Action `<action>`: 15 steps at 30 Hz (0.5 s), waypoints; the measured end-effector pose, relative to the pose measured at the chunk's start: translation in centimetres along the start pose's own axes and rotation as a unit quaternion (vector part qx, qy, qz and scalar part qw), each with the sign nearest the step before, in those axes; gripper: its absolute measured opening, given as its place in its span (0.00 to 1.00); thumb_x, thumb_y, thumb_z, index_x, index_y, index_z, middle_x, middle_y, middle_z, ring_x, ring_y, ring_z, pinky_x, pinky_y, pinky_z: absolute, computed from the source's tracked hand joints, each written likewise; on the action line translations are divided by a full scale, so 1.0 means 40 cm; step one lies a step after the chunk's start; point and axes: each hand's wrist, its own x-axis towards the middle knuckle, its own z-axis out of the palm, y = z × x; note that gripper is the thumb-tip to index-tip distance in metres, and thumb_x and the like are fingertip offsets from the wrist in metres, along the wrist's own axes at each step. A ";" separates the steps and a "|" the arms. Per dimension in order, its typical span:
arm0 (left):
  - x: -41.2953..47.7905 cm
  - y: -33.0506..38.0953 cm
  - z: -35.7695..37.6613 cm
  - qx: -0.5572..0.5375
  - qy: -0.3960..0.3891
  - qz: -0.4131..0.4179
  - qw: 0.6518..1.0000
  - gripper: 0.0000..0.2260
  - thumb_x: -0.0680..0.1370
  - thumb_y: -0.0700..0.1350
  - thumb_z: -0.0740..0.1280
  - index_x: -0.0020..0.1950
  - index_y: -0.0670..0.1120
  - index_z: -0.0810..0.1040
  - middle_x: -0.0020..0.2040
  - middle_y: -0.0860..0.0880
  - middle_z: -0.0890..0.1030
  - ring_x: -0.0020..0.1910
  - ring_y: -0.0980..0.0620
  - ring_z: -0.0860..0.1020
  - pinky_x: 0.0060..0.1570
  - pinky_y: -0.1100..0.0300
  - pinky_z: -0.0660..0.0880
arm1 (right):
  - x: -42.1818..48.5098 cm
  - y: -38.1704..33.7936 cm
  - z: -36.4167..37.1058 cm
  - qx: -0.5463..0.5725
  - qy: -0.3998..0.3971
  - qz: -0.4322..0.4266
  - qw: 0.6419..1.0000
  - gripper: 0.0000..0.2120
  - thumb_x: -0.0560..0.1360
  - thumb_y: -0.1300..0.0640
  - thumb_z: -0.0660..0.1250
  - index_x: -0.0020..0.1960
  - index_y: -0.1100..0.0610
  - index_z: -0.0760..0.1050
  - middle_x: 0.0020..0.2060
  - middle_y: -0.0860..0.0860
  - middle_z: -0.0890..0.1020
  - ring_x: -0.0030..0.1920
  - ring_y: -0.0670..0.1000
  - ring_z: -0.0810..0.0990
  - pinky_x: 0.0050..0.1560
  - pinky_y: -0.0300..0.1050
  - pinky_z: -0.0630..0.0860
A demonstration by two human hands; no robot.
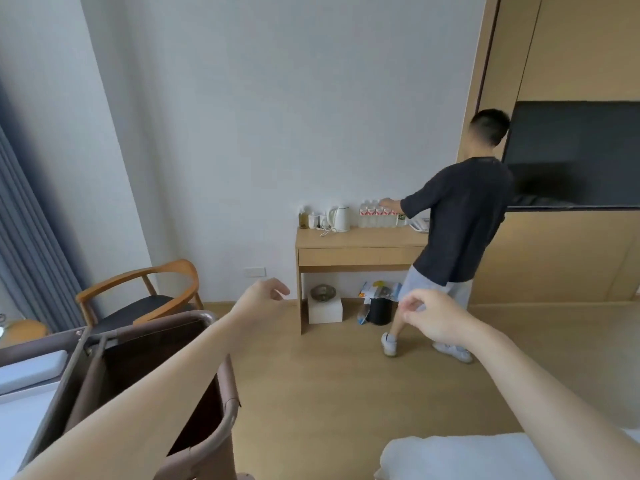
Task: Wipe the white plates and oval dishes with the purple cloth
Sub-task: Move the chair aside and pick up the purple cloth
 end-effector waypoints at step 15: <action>0.560 -0.007 0.174 -0.008 0.035 -0.051 0.998 0.09 0.79 0.43 0.66 0.58 0.53 0.76 0.52 0.52 0.79 0.46 0.52 0.79 0.42 0.59 0.75 | 0.669 0.152 -0.075 0.004 -0.053 -0.037 0.998 0.07 0.78 0.59 0.66 0.49 0.50 0.81 0.44 0.45 0.83 0.45 0.45 0.83 0.41 0.38 0.74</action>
